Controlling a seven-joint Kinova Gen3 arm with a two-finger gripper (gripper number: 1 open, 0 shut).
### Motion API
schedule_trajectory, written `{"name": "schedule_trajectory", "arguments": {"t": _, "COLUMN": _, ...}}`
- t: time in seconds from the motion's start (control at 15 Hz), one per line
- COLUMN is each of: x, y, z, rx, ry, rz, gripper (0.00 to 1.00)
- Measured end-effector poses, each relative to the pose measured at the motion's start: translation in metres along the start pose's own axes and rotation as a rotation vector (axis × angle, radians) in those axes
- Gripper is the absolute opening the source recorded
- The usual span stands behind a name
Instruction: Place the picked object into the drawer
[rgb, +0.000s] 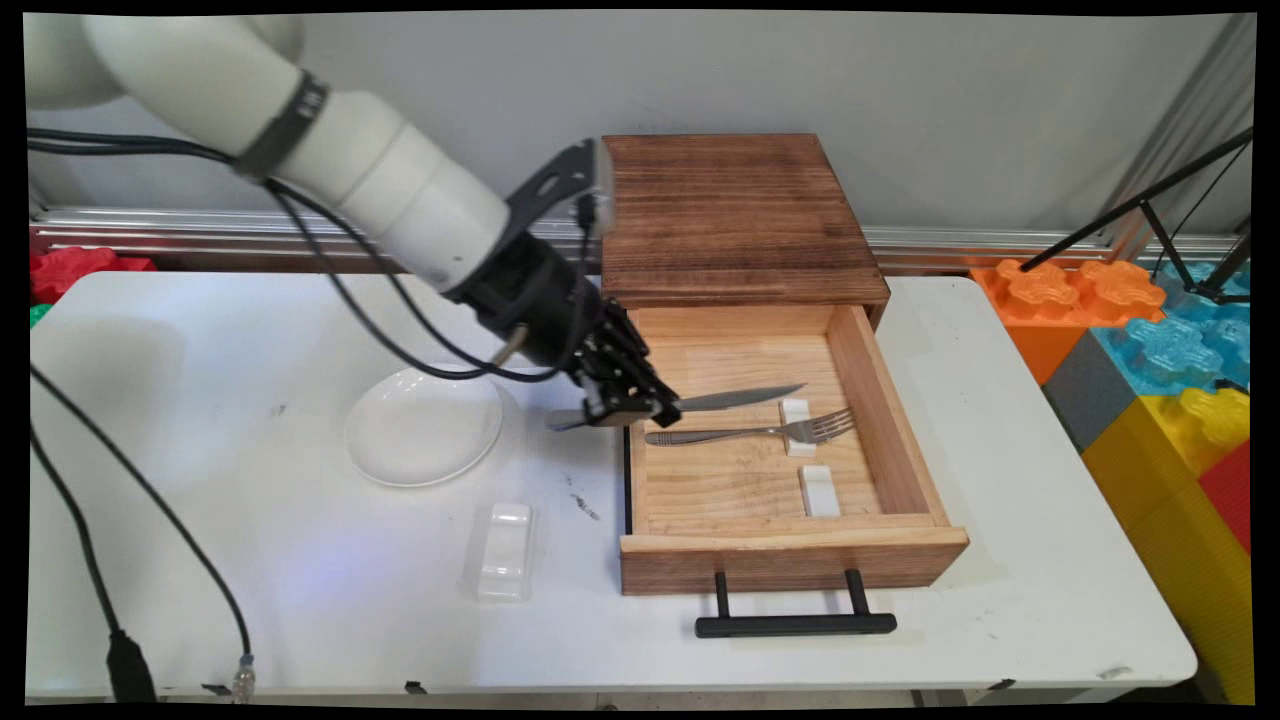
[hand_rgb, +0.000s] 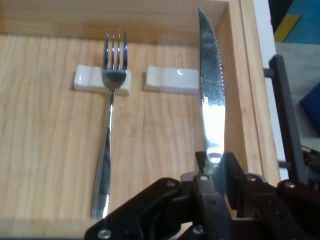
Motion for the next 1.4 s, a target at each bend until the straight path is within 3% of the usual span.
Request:
{"name": "schedule_trajectory", "arguments": {"t": 0.67, "x": 0.033, "y": -0.008, "z": 0.068, "rx": -0.006, "ry": 0.006, "rz": 0.003, "gripper": 0.00}}
{"name": "schedule_trajectory", "arguments": {"t": 1.4, "x": 0.026, "y": -0.015, "z": 0.137, "rx": -0.026, "ry": -0.004, "rz": -0.003, "gripper": 0.00}}
